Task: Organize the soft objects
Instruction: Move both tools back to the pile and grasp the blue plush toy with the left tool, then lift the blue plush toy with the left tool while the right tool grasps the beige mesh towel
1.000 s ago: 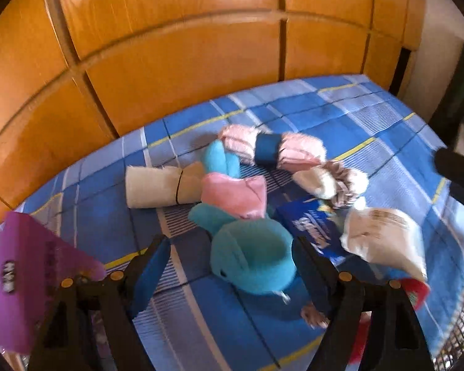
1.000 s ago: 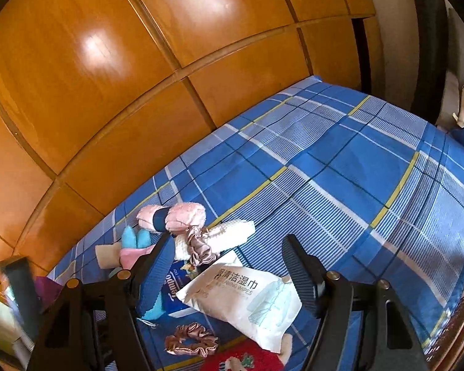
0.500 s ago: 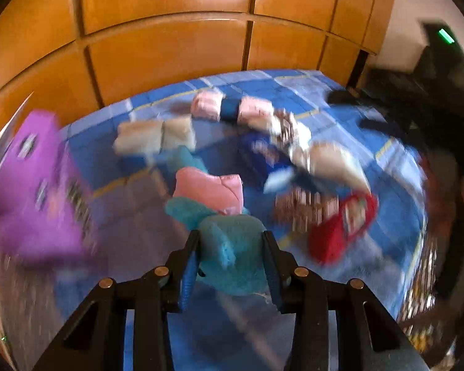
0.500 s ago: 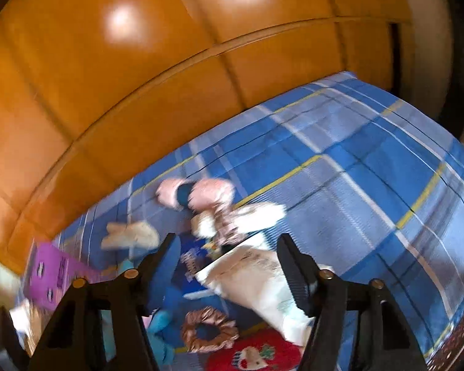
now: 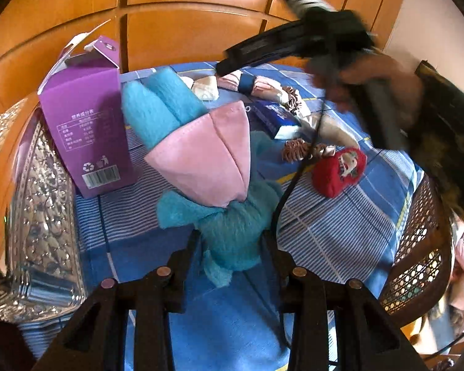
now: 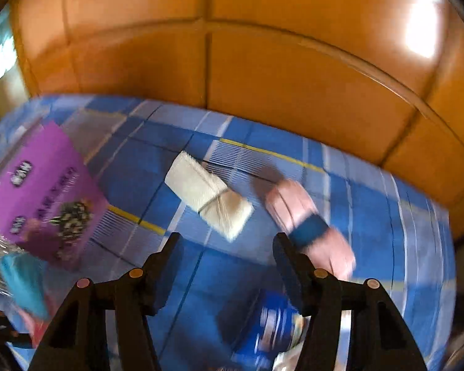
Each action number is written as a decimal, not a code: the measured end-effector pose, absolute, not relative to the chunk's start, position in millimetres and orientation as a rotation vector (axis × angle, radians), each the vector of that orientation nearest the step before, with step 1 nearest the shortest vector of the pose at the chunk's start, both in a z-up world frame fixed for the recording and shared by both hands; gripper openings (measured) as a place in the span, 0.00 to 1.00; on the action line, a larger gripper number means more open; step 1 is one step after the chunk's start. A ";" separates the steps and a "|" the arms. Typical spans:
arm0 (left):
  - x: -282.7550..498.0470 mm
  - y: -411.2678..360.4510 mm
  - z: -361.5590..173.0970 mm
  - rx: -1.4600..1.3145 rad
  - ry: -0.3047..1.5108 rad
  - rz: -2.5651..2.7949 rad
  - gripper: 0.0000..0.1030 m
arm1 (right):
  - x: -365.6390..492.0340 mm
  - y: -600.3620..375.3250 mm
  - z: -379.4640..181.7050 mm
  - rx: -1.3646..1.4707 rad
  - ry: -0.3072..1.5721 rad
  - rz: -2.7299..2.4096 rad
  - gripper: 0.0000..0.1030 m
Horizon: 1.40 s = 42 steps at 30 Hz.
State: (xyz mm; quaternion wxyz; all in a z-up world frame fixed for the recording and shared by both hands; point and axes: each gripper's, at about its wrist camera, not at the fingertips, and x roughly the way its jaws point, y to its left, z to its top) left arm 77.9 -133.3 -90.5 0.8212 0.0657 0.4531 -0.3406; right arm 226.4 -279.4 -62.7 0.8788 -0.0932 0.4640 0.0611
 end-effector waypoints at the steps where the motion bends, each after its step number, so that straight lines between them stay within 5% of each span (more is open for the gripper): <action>1: 79.5 -133.6 -90.6 0.133 0.965 -0.728 0.36 | 237.5 -273.9 -67.8 -0.236 0.988 0.142 0.60; 11: 95.4 -129.6 -93.2 0.054 0.997 -0.732 0.36 | 304.7 -253.4 -124.8 -0.412 1.168 0.216 0.66; 12: 95.5 -128.5 -93.4 0.049 1.000 -0.733 0.36 | 305.7 -256.6 -123.6 -0.369 1.162 0.231 0.56; 24: 96.6 -124.2 -96.0 0.002 1.004 -0.730 0.34 | 219.8 -298.9 -82.5 -0.026 1.132 0.144 0.28; 26: 95.7 -124.8 -94.2 0.002 1.000 -0.727 0.32 | 199.3 -306.7 -78.6 0.035 1.117 0.120 0.14; 42: 77.7 -129.4 -35.6 0.023 0.898 -0.757 0.27 | 121.9 -330.6 -73.7 0.386 1.001 0.074 0.14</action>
